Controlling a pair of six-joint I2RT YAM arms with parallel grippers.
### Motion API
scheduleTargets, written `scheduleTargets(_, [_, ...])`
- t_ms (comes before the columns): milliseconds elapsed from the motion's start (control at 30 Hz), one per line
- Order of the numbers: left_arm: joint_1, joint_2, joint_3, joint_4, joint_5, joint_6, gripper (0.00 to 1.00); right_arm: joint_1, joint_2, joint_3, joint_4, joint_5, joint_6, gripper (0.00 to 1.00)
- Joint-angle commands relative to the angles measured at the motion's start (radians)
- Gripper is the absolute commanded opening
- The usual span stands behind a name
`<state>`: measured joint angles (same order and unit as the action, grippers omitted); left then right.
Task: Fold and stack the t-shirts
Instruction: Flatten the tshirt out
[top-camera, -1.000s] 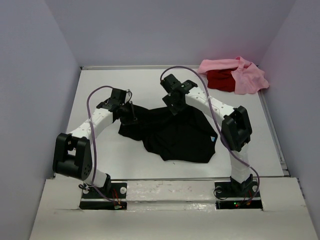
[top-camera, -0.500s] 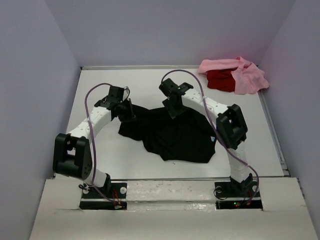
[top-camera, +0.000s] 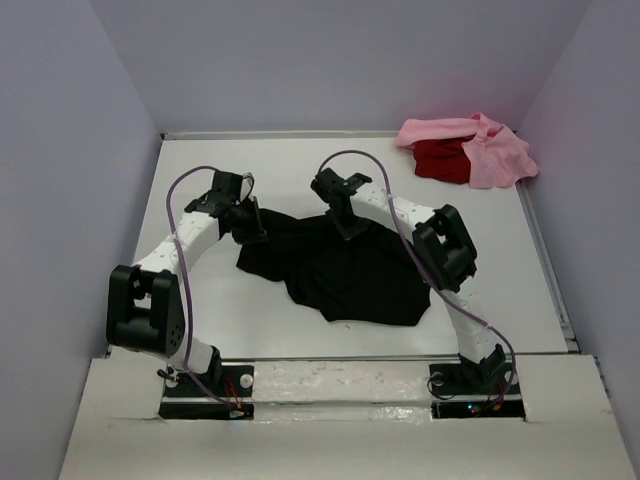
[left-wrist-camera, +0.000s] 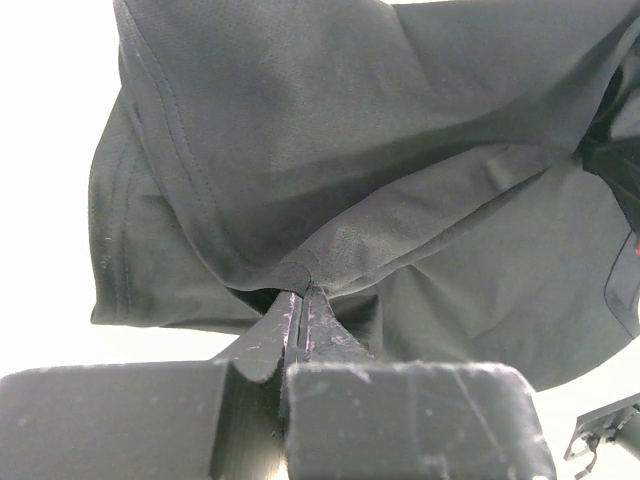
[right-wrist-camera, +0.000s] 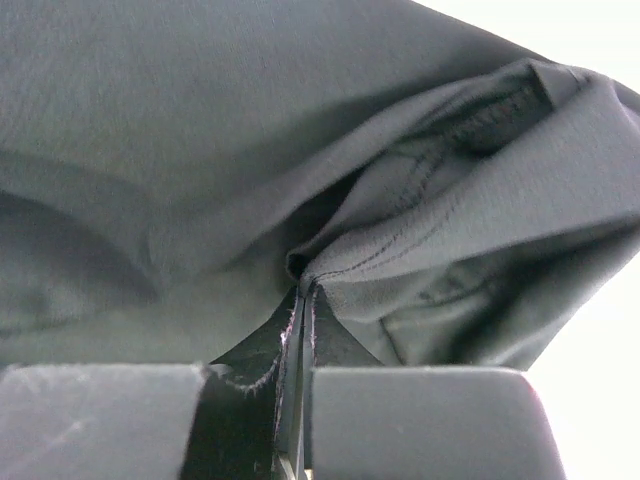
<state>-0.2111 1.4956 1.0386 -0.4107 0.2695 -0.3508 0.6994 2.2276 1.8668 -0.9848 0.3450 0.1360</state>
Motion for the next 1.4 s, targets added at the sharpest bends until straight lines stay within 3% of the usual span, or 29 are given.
scheduleTargets(0, [0.018, -0.005, 0.046, -0.022, 0.022, 0.033, 0.00, 0.008, 0.012, 0.080, -0.015, 0.031, 0.013, 0.00])
scheduleTargets(300, [0.035, 0.064, 0.100, -0.007, 0.027, 0.049, 0.00, 0.008, -0.123, 0.190, -0.251, -0.107, 0.094, 0.00])
scheduleTargets(433, [0.036, 0.146, 0.187, 0.015, 0.027, 0.052, 0.00, 0.008, -0.192, 0.141, -0.359, -0.127, 0.146, 0.00])
scheduleTargets(567, [0.039, 0.221, 0.331, 0.026, 0.023, 0.055, 0.00, 0.008, -0.293, 0.083, -0.353, -0.041, 0.151, 0.00])
scheduleTargets(733, [0.047, 0.308, 0.506, 0.003, 0.017, 0.052, 0.00, -0.018, -0.273, 0.163, -0.405, 0.006, 0.159, 0.00])
scheduleTargets(967, [0.096, 0.385, 0.773, -0.056, -0.006, 0.038, 0.00, -0.149, -0.249, 0.232, -0.373, 0.066, 0.114, 0.00])
scheduleTargets(1133, [0.122, 0.394, 0.807, -0.063, -0.012, 0.030, 0.00, -0.285, -0.223, 0.285, -0.331, 0.158, 0.135, 0.00])
scheduleTargets(1267, [0.128, 0.350, 0.753, -0.050, -0.029, 0.035, 0.00, -0.298, -0.201, 0.366, -0.319, 0.226, 0.129, 0.00])
scheduleTargets(1367, [0.134, 0.267, 0.695, -0.033, -0.049, 0.041, 0.00, -0.298, -0.220, 0.390, -0.298, 0.185, 0.137, 0.00])
